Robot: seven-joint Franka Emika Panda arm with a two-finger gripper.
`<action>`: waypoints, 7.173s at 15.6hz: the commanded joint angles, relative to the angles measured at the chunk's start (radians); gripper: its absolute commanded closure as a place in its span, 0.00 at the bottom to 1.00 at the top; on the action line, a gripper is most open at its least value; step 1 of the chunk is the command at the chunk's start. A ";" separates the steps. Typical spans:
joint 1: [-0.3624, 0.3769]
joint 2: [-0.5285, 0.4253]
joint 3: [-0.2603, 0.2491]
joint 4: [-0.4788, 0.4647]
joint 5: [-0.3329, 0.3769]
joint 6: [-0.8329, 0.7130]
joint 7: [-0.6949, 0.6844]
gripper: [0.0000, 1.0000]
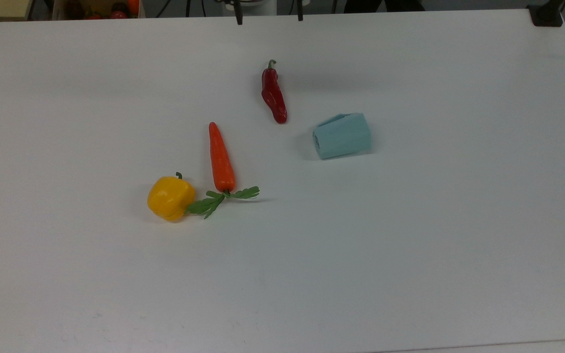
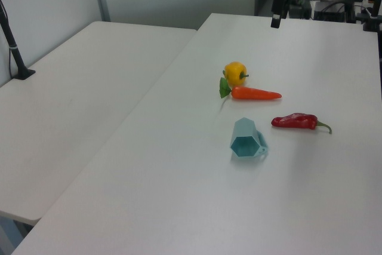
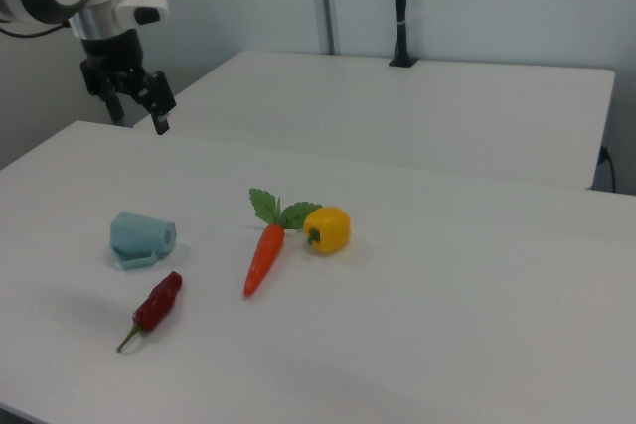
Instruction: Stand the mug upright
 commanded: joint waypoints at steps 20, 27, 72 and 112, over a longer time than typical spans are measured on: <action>0.259 0.332 0.259 -0.016 -0.521 0.075 0.417 0.00; 0.276 0.453 0.257 -0.018 -0.726 0.185 0.618 0.00; -0.069 0.231 0.037 -0.042 -0.214 0.018 -0.228 1.00; -0.213 0.153 -0.004 0.194 -0.093 -0.138 -0.068 0.00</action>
